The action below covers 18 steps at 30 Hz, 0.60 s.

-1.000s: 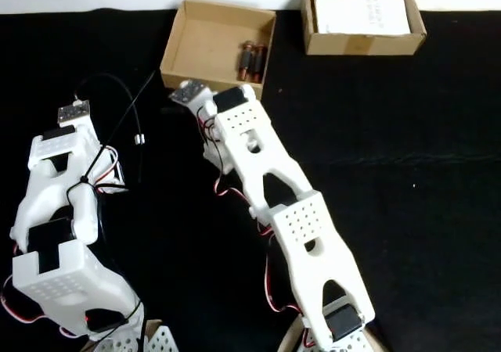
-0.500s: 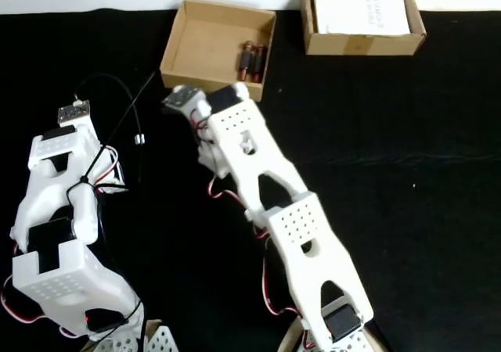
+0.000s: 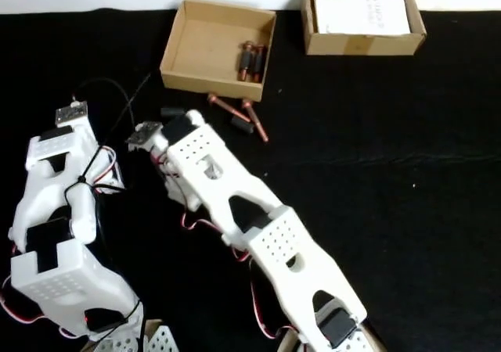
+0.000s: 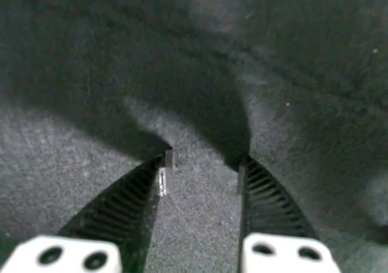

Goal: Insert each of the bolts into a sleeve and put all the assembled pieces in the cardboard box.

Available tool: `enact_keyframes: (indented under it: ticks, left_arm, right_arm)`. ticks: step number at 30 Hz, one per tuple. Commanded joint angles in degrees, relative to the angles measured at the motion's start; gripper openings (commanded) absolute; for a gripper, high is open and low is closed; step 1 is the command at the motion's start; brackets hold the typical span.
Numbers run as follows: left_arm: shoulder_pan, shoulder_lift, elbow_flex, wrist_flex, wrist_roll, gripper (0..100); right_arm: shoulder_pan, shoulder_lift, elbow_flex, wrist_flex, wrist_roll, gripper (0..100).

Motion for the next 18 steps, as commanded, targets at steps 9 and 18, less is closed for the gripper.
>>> enact_keyframes:
  ticks: [9, 18]
  left_arm:
    - [-1.6, 0.4, -2.1, 1.1, 0.4, 18]
    - [-1.6, 0.4, -2.1, 1.1, 0.4, 18]
  right_arm:
    - [0.5, -1.1, 0.7, 0.4, -1.6, 21.8]
    - [0.8, -0.9, 3.4, 0.5, 2.9, 9.0]
